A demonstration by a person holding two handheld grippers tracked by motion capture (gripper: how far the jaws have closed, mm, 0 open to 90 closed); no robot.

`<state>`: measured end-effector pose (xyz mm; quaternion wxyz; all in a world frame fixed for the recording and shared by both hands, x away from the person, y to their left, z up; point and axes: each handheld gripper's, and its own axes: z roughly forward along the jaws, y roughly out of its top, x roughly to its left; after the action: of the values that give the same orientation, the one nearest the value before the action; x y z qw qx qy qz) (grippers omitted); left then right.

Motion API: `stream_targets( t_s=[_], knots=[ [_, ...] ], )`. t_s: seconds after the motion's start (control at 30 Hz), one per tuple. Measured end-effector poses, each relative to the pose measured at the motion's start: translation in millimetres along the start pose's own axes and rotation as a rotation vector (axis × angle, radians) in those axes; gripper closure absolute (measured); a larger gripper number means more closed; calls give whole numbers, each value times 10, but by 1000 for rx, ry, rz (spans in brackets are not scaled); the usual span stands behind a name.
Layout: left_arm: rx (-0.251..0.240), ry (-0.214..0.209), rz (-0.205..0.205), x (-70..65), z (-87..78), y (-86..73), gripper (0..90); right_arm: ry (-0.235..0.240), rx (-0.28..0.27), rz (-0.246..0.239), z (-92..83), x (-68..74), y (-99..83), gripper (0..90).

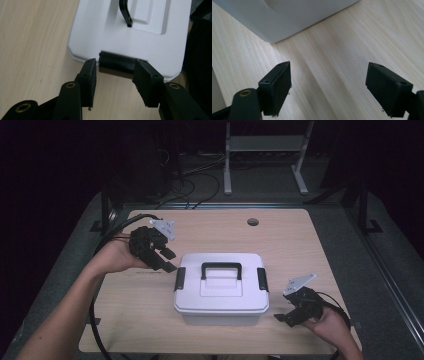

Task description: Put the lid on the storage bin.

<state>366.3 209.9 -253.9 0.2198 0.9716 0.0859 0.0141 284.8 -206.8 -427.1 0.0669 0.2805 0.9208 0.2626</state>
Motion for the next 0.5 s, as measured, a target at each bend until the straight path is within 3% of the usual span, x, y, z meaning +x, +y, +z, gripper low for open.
stream_targets(
  t_s=[0.5],
  knots=[
    [-24,8,-62,21,13,-354,506,-1,1,4,6,4,-3,200]
  ],
)
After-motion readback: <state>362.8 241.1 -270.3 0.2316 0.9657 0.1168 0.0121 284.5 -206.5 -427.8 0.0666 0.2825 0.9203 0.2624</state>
